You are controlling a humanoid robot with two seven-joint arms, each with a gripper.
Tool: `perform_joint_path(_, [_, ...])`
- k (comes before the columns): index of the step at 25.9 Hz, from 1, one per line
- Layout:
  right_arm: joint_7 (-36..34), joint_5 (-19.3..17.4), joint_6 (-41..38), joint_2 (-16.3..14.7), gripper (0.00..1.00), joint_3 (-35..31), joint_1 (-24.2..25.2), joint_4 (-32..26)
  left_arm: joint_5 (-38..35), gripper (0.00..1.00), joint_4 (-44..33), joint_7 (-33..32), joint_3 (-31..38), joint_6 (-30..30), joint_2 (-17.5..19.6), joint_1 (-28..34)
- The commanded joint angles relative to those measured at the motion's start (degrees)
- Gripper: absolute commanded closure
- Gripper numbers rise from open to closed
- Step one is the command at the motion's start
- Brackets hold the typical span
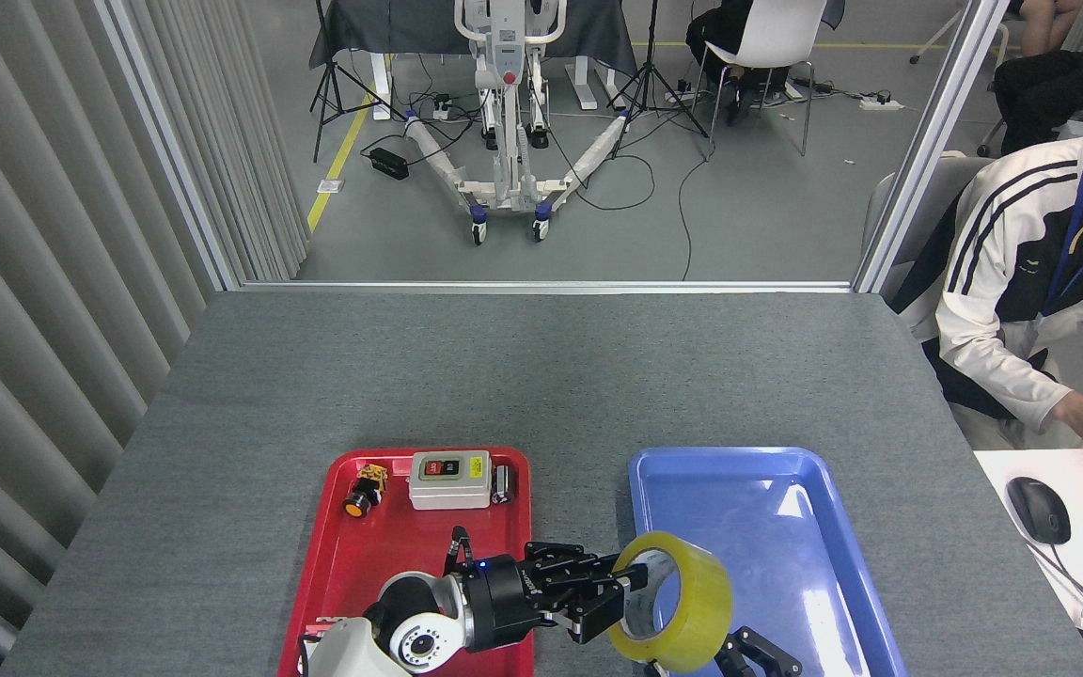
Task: Place and move tape with both arms
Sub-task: 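Grasp the tape roll with the right gripper from the left gripper, then lower the tape roll into the blue tray with the right gripper and release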
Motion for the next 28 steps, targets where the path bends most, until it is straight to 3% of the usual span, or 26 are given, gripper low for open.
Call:
perform_joint_path(1, [0.65,0.67,0.23,-0.18,0.98,-0.43,0.49,0.13,0.27,0.24,0.3,0.87,1.23,-0.58,-0.17,-0.19])
perform_joint_path(2, [0.65,0.67,0.23,-0.18,1.0,-0.6,0.49,0.13,0.88,0.06,0.3,1.57,2.63,-0.58,-0.17,-0.28])
perform_joint_path(3, [0.74,0.67,0.23,-0.18,1.0,-0.6,0.49,0.13,0.97,0.0,0.12,1.92,4.21,-0.58,-0.17,-0.37])
perform_joint_path(11, [0.65,0.67,0.93,-0.8,1.0,-0.87,0.05,0.04,0.8,0.0,-0.4,2.27,13.71,-0.58,0.62,-0.02])
perform_joint_path(14, [1.18,0.67,7.7,-2.55,1.0,-0.87,-1.18,0.04,0.62,0.0,-4.18,5.7,14.41,-0.58,4.93,1.83])
perform_joint_path(16, [4.43,0.49,11.3,-3.08,1.0,-1.22,-2.41,0.04,-0.08,0.0,-7.0,15.37,14.59,3.64,9.5,6.4])
perform_joint_path(18, [10.58,-0.21,14.91,-3.26,1.0,-2.62,-4.16,0.04,-2.98,0.0,-11.74,28.37,14.59,7.95,12.84,10.79])
perform_joint_path(20, [18.57,-1.09,17.19,-3.69,1.0,-2.71,-5.92,0.04,-11.5,0.0,-17.36,39.89,14.59,14.8,15.48,15.97])
perform_joint_path(22, [27.46,-4.34,17.63,-4.4,1.0,-2.97,-7.06,-0.22,-21.88,0.01,-21.85,47.63,13.8,24.3,16.27,19.85])
perform_joint_path(24, [37.82,-10.05,18.6,-4.49,1.0,-2.89,-8.38,-0.48,-27.85,0.0,-21.94,50.0,10.2,35.19,16.45,21.87])
perform_joint_path(26, [49.25,-13.48,19.39,-4.4,1.0,-2.8,-9.88,-1.28,-28.82,0.0,-20.44,49.91,6.76,43.81,16.88,22.13])
perform_joint_path(28, [58.12,-15.59,20.44,-4.31,1.0,-2.62,-11.46,-1.72,-28.73,0.0,-21.06,50.79,6.24,46.97,16.8,22.83])
